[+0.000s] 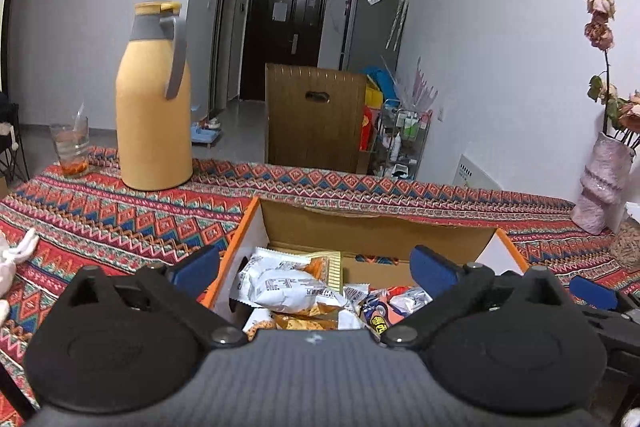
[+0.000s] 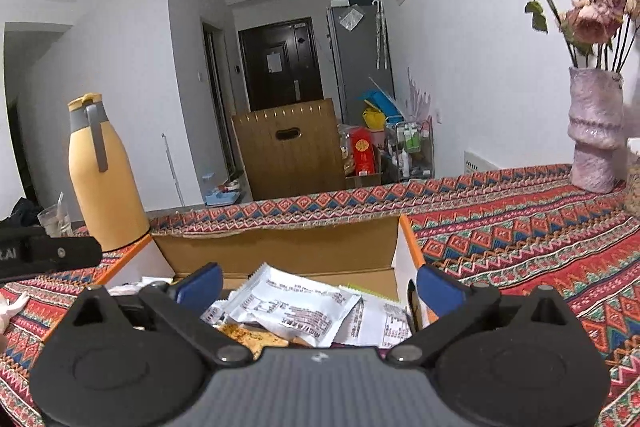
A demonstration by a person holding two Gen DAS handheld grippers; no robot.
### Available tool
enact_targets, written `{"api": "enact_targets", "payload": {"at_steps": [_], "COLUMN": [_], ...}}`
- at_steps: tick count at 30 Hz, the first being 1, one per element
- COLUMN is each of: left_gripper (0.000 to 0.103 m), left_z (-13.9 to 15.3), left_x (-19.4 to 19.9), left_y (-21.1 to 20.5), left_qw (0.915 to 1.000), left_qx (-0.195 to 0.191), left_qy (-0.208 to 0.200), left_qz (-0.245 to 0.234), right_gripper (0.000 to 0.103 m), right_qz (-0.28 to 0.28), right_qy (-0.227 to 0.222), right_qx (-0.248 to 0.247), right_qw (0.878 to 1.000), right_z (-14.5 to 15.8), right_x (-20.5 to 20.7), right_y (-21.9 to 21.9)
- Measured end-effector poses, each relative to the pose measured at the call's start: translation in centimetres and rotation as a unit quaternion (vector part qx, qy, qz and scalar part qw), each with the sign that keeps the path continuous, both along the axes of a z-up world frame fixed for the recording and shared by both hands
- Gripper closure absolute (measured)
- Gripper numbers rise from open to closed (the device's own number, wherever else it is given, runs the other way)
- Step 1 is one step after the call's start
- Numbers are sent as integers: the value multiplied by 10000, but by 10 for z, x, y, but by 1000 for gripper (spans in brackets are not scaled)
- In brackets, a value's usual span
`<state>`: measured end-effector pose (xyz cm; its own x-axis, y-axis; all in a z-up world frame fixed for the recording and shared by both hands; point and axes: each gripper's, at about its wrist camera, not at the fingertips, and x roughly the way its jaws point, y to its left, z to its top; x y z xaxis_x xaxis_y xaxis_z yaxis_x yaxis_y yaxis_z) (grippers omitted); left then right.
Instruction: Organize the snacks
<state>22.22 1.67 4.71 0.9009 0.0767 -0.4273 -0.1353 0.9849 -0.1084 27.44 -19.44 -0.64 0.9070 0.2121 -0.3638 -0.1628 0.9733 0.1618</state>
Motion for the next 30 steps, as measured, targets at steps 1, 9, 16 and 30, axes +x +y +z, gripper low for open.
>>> {"api": "enact_targets", "payload": {"at_steps": [1, 9, 16, 30], "left_gripper": [0, 0, 0, 0], "left_z": [2, 15, 19, -8], "left_x": [-3, -37, -74, -151], "left_y": [0, -4, 0, 5], "left_qw": [10000, 9996, 9994, 9987], "left_qx": [11, 186, 199, 309], "left_qy": [-29, -213, -227, 28], "left_qz": [-7, -76, -145, -395], "right_gripper": [0, 0, 0, 0], "right_qz": [-5, -26, 65, 356], "right_qy": [-30, -285, -388, -73], "right_qx": [-3, -67, -92, -214], "right_qw": [10000, 9996, 9992, 9991], "right_z": [3, 23, 32, 14], "right_x": [-4, -39, -83, -169], "right_y": [-1, -11, -17, -28]}}
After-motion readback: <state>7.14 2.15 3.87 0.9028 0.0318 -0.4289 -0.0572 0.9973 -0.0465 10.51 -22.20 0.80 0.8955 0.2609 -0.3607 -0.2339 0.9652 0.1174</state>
